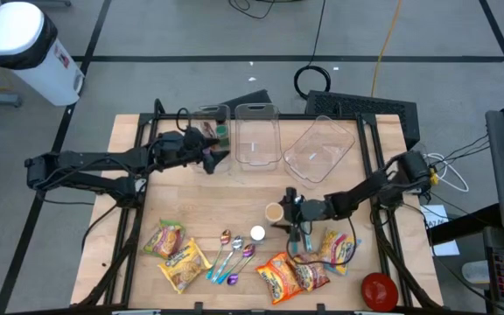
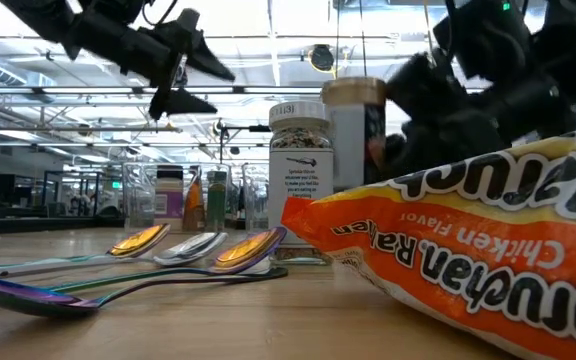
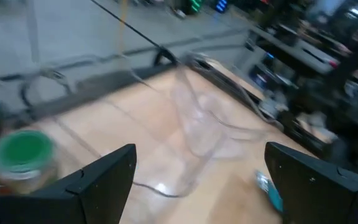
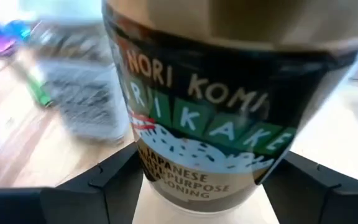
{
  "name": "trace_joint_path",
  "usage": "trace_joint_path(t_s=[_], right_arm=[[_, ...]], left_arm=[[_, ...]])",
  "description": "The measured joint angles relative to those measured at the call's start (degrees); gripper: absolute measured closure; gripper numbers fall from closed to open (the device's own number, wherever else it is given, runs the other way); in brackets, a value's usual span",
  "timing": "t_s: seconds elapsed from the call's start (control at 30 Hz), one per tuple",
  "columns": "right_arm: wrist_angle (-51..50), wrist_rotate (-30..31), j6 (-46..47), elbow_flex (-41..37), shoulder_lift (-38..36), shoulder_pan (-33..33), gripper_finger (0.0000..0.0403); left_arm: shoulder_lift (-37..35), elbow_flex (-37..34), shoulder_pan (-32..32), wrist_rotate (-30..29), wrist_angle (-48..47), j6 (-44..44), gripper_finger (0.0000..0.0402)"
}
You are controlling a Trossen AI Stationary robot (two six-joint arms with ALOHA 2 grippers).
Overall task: Pick & Place Food Item
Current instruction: Put the gold seasoning bottle into the left transparent bin
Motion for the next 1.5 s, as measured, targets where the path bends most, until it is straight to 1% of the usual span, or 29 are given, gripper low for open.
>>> trace_joint_path(t_s=[0.07,0.2,0.27,0.37,0.47,0.57,0.67,0.77,0.9,1.03,1.17,1.27,1.3,1.37,1.5], right_arm=[[-3.08,1.05,0.53,0.0,-2.99,-0.94,0.0135],[-5.29,0.66,2.82,0.05,-7.85,-4.11,0.0133],[-5.31,-1.67,3.01,0.09,-9.14,-6.09,0.0134],[-5.84,-4.59,3.73,0.43,-9.37,-8.34,0.0135],[-7.49,-5.19,3.96,1.37,-8.95,-9.79,0.0135],[-9.89,-5.15,3.85,2.49,-7.85,-10.6,0.0131],[-11.2,-5.17,3.83,2.42,-7.88,-10.73,0.0132],[-12.16,-5.03,3.85,2.45,-7.94,-10.71,0.0134],[-11.89,-4.95,3.83,2.45,-7.93,-10.71,0.013],[-12.42,-4.99,3.91,2.4,-7.93,-10.71,0.0131],[-12.34,-4.79,3.79,2.4,-7.9,-10.78,0.0132],[-12.14,-4.92,3.62,2.4,-7.9,-10.78,0.0129],[-12.11,-4.84,4.0,2.4,-7.9,-10.72,0.013],[-12.21,-4.81,3.99,2.4,-7.9,-10.8,0.0131],[-12.24,-4.7,4.01,2.4,-7.93,-10.8,0.0132]], left_arm=[[0.01,3.67,-0.01,2.68,-4.87,0.41,0.0039],[3.0,14.51,-0.85,3.59,-18.87,3.96,0.0039],[5.96,20.38,-1.97,3.77,-26.6,6.49,0.0039],[12.06,29.66,-4.3,4.41,-33.95,10.79,0.0039],[19.75,38.77,-7.03,5.36,-41.05,15.37,0.0039],[27.26,46.81,-9.67,7.3,-45.03,20.13,0.0039],[33.41,52.23,-12.23,8.71,-45.46,23.97,0.0039],[38.01,54.62,-14.53,8.62,-44.68,27.52,0.0039],[41.54,55.15,-16.55,8.48,-43.17,30.91,0.0039],[44.17,55.16,-17.32,5.44,-41.42,31.41,0.0039],[44.88,55.17,-17.4,1.01,-40.32,31.37,0.0039],[44.88,55.17,-17.41,-3.55,-40.36,31.32,0.0039],[44.88,55.17,-17.3,-3.81,-40.31,31.11,0.0039],[44.86,55.17,-17.47,-6.28,-40.29,31.11,0.0039],[44.86,55.17,-17.4,-6.11,-40.28,30.98,0.0039]])
